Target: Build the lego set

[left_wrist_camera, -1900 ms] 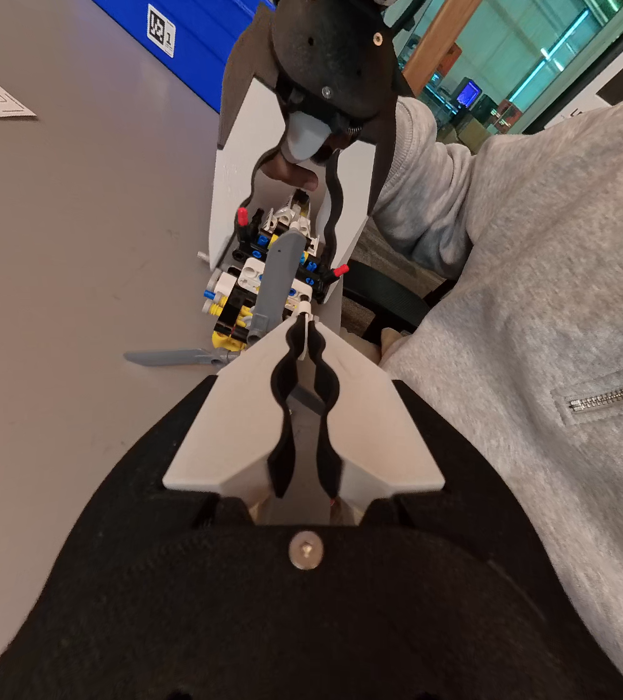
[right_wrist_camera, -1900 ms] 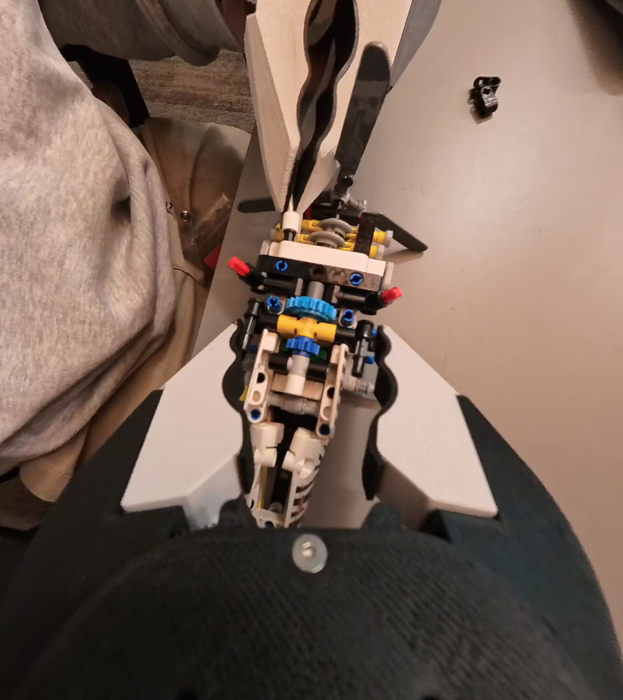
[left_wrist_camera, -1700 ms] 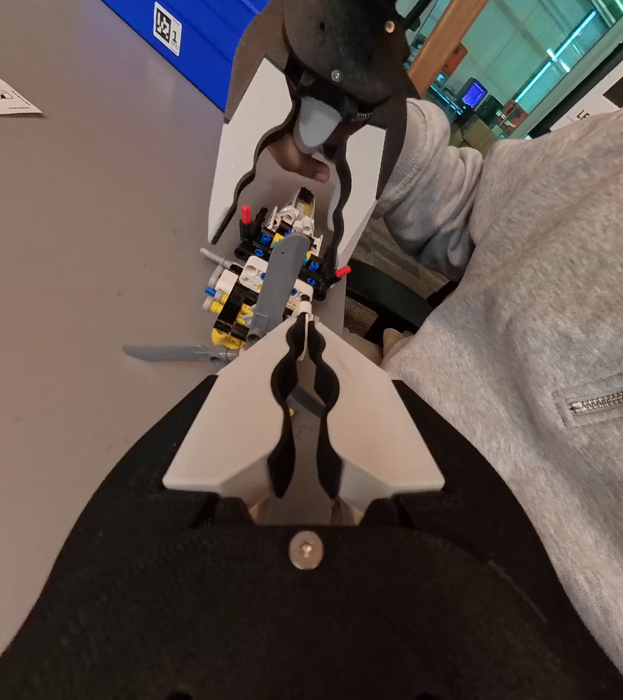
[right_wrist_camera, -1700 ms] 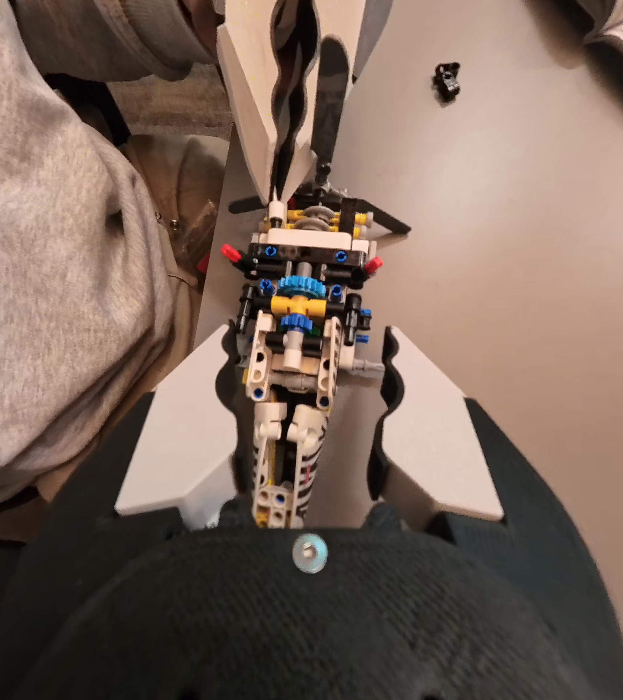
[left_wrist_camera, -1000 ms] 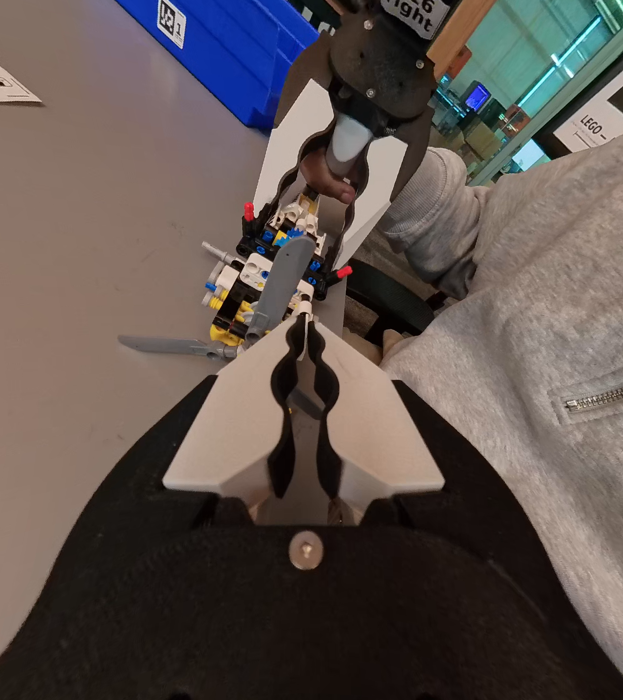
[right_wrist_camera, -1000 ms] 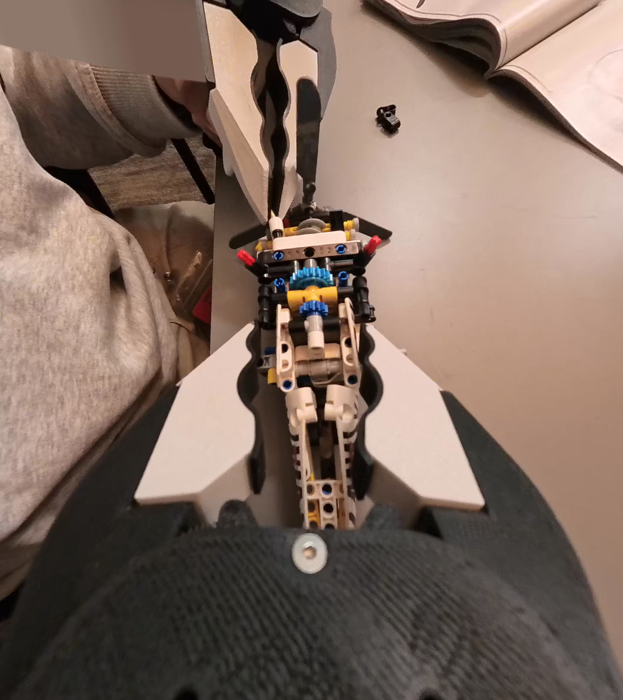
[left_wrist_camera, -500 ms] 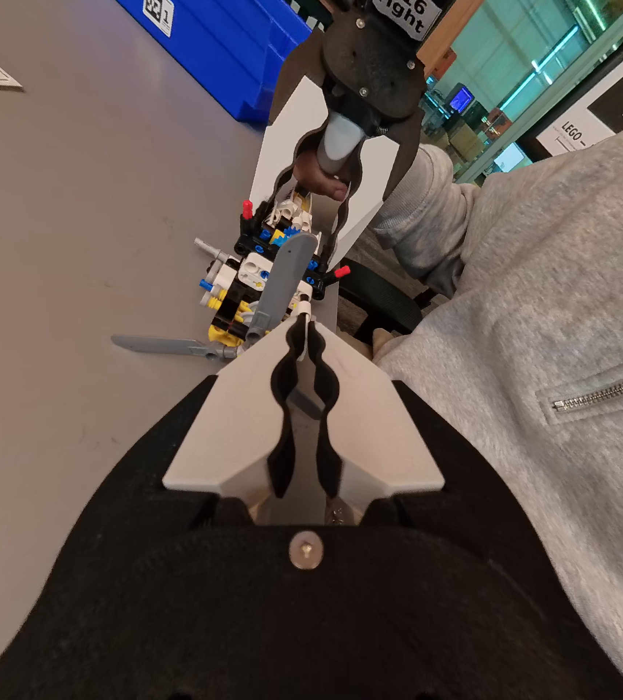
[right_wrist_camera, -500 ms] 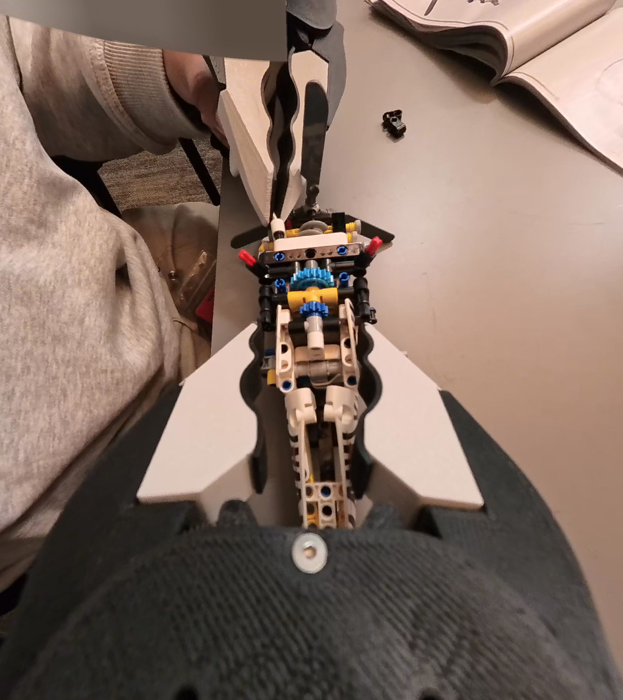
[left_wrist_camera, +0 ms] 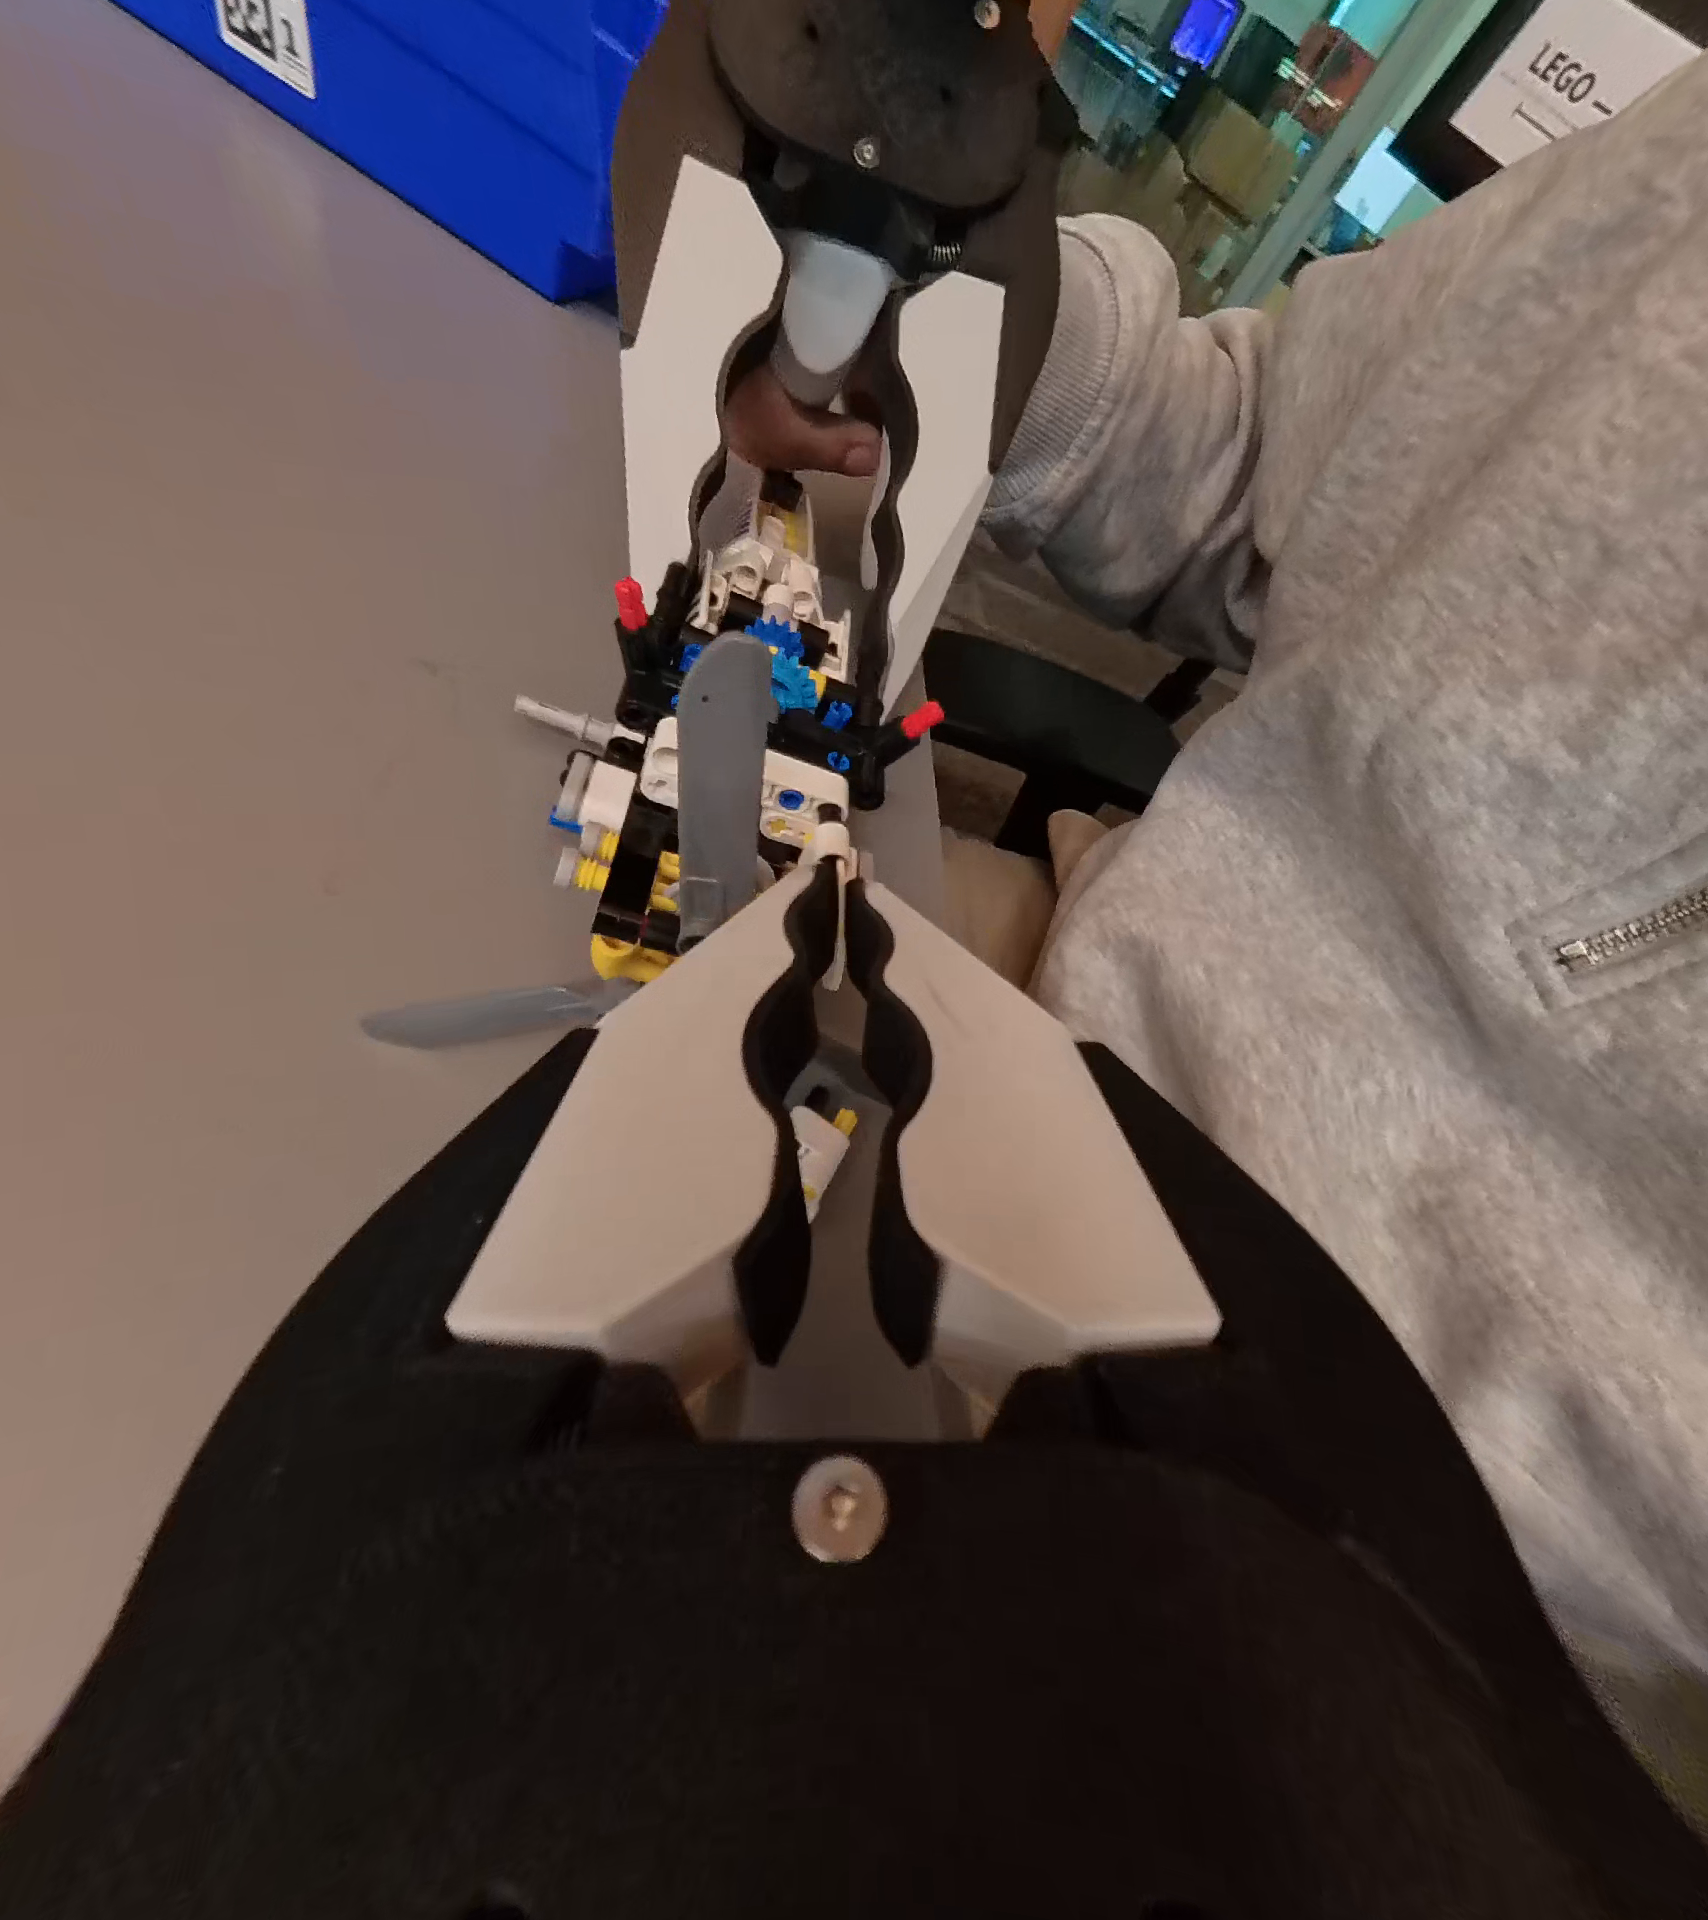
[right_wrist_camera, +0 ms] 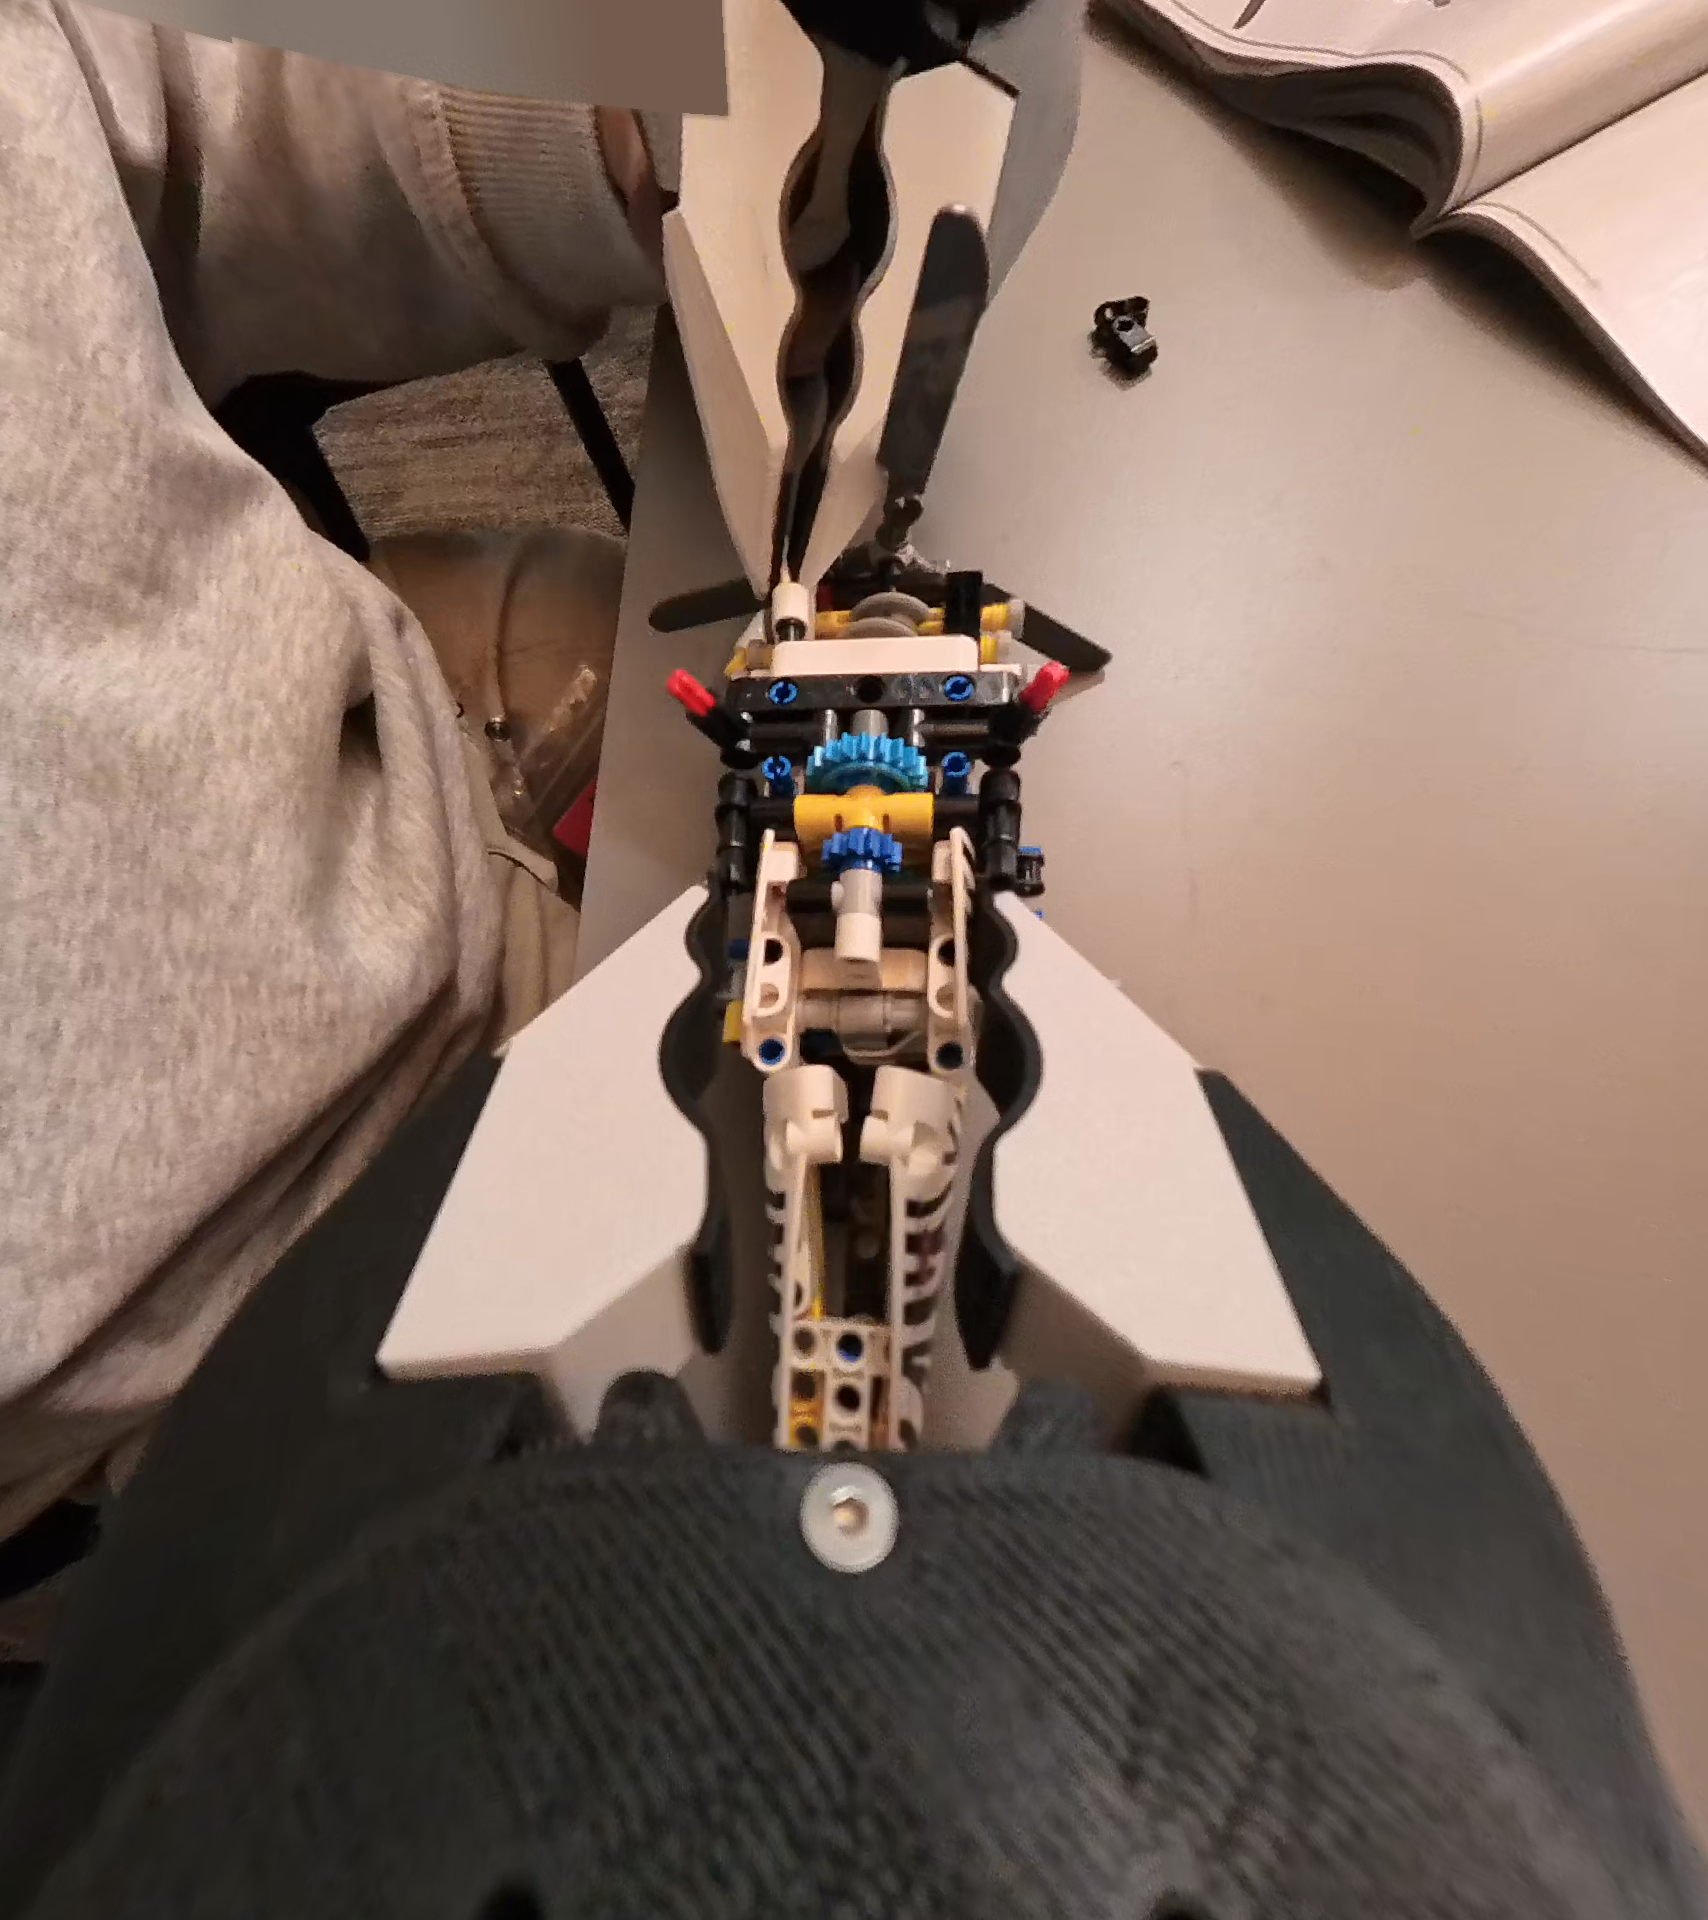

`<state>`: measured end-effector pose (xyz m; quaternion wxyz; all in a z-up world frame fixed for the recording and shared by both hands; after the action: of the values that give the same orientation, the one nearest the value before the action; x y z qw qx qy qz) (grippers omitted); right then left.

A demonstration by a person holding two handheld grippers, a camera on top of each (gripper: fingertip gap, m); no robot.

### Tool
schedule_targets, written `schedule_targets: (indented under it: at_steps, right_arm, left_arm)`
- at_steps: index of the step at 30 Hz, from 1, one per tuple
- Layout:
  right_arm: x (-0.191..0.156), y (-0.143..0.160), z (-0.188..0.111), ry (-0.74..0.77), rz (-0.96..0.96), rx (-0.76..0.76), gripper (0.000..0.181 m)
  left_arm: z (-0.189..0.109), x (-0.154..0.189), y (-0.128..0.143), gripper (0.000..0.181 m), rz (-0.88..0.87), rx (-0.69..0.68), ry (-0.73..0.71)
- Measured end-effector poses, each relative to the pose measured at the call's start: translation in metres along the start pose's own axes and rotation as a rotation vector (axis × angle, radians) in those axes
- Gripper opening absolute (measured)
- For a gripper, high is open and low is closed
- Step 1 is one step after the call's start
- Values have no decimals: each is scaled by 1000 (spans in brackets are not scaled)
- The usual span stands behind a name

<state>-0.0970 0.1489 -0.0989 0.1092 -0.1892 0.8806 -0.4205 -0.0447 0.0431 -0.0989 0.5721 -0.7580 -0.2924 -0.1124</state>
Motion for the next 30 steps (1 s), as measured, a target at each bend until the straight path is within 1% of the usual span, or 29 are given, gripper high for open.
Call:
schedule_targets:
  at_steps: [5, 21, 24, 26, 28, 30]
  right_arm:
    - [0, -2, 2, -25, 5, -3, 46]
    - [-1, -3, 3, -13, 3, -7, 47]
    - [-3, -2, 2, -1, -4, -30, 51]
    - [-4, 4, -1, 35, -15, -65, 62]
    - [-5, 9, -6, 63, -5, -76, 68]
    - [-8, 11, -13, 72, 27, -55, 67]
  left_arm:
    - [0, -1, 0, 0, -2, -5, 5]
    - [0, 0, 0, 0, -13, -1, 16]
    - [0, -2, 0, 0, -15, 3, 0]
    - [0, -2, 0, 0, -26, 0, 2]
    - [0, -3, 0, 0, -25, 2, -8]
    - [0, -3, 0, 0, -29, 3, -11]
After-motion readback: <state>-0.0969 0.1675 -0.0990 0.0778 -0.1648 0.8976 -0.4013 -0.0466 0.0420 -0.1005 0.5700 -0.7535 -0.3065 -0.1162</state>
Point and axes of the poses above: each gripper's, where its closed fingertips meet, z out along the fingers, y out of its underside, x = y × z across the jaws, the point moved 4 cm from there along -z, back along the fingers, and after that the axes turned 6 degrees about -z, right-handed, at the moved point
